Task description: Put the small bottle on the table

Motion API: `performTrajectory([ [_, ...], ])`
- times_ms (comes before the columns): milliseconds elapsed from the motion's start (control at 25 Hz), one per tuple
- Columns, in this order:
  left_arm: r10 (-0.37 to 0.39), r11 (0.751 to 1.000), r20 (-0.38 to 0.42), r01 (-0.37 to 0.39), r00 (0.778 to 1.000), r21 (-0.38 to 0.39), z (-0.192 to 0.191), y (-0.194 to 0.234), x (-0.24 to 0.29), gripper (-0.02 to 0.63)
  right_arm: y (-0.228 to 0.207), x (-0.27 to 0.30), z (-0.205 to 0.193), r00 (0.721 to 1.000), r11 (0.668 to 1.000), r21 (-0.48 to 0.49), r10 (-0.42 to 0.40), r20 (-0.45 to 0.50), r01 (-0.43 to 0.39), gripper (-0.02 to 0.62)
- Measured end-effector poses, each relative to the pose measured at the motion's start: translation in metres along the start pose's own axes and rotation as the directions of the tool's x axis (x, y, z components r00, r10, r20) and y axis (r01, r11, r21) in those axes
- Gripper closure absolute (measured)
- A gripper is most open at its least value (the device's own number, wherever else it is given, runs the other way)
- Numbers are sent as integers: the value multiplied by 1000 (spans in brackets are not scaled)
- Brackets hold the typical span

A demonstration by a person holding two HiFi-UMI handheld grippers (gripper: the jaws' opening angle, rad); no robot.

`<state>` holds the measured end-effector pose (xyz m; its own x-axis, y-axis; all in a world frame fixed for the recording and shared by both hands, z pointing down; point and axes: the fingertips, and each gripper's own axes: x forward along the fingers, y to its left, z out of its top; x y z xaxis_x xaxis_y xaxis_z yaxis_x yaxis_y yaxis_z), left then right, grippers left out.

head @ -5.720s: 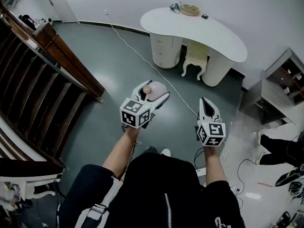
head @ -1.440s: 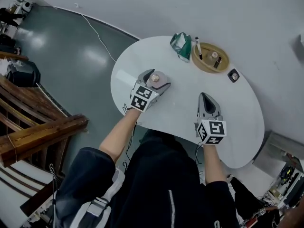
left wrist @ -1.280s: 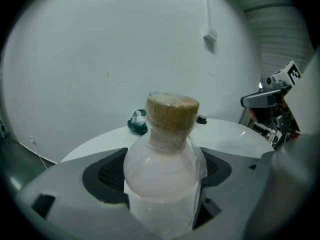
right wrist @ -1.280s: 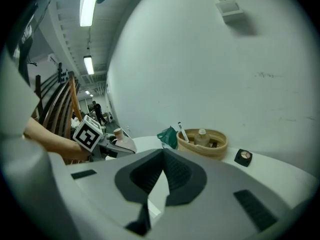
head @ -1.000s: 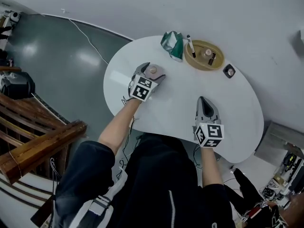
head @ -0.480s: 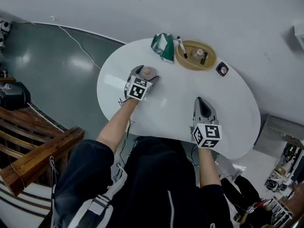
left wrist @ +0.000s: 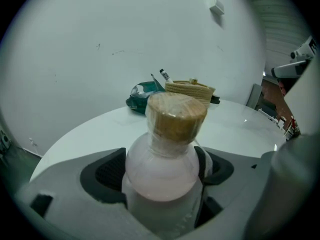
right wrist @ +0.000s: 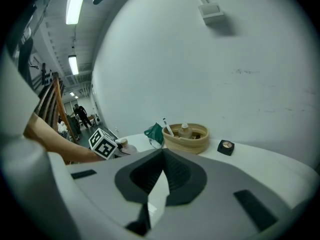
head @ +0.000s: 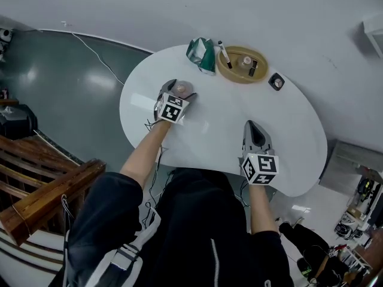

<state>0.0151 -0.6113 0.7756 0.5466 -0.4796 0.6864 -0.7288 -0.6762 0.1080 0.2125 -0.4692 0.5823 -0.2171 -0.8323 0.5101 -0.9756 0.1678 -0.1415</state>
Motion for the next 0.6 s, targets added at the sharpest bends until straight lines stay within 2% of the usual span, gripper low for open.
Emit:
performTrajectory([
  [80,22,999,8,-22,1000,-43,1,2,-11,164,3,-3,1,1000,1000,-4,10,10,-10,593],
  [240,44,996,49,-40,998,-80,7,-7,-47,184,9,-13,4,999,999,-17,27,27,-27,594],
  [400,75,994,103,-66,992,-84,9,-19,-89,352,20,-18,9,997,998,-42,56,47,-54,594],
  [600,141,986,188,-121,972,-112,15,-31,-141,573,34,-26,21,993,991,-105,96,76,-87,595],
])
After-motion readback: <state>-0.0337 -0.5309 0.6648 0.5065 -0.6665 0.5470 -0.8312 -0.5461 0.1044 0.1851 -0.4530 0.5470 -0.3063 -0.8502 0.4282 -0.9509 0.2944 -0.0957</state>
